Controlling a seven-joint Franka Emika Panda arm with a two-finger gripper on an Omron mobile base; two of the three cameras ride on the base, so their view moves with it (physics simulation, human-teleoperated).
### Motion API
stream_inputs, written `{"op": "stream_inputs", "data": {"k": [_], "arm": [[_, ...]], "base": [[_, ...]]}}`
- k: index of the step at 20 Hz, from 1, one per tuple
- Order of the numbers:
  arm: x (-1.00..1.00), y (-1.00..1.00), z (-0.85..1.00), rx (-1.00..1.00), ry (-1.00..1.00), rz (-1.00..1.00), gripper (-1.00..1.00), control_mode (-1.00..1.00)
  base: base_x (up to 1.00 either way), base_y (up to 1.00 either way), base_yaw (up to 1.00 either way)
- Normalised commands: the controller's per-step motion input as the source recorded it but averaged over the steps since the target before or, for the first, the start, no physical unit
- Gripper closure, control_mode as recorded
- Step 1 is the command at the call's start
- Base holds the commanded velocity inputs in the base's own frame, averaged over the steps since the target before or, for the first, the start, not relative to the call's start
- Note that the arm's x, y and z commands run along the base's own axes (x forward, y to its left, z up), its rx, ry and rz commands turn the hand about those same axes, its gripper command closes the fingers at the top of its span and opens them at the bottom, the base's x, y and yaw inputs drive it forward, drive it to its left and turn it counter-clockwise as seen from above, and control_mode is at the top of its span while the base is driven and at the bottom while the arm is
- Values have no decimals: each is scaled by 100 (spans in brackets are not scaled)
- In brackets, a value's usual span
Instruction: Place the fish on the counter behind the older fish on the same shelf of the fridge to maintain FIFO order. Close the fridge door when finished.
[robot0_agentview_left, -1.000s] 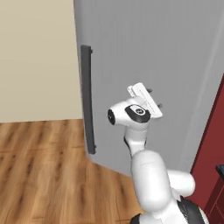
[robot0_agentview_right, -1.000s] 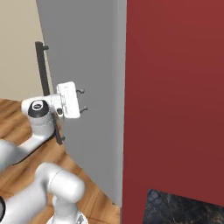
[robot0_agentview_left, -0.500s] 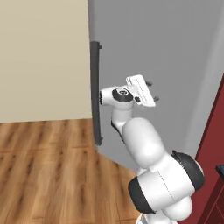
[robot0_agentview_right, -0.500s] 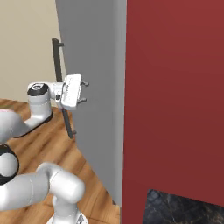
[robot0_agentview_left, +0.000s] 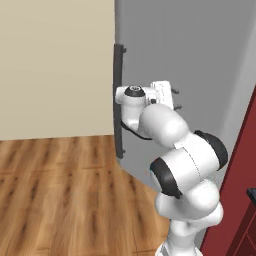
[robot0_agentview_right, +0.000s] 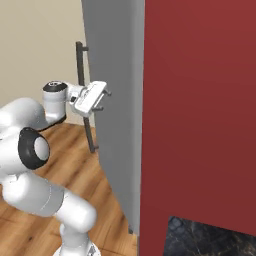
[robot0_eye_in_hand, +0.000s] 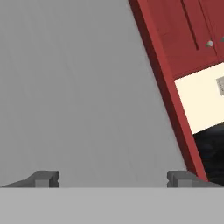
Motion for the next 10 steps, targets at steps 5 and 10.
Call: {"op": "stream_inputs", "data": {"k": [5, 10], "arm": [[10, -49, -21, 0, -13, -34, -100, -100], [5, -51, -22, 0, -17, -32, -100, -100]], "base": [[0, 0, 0], [0, 0, 0]]}}
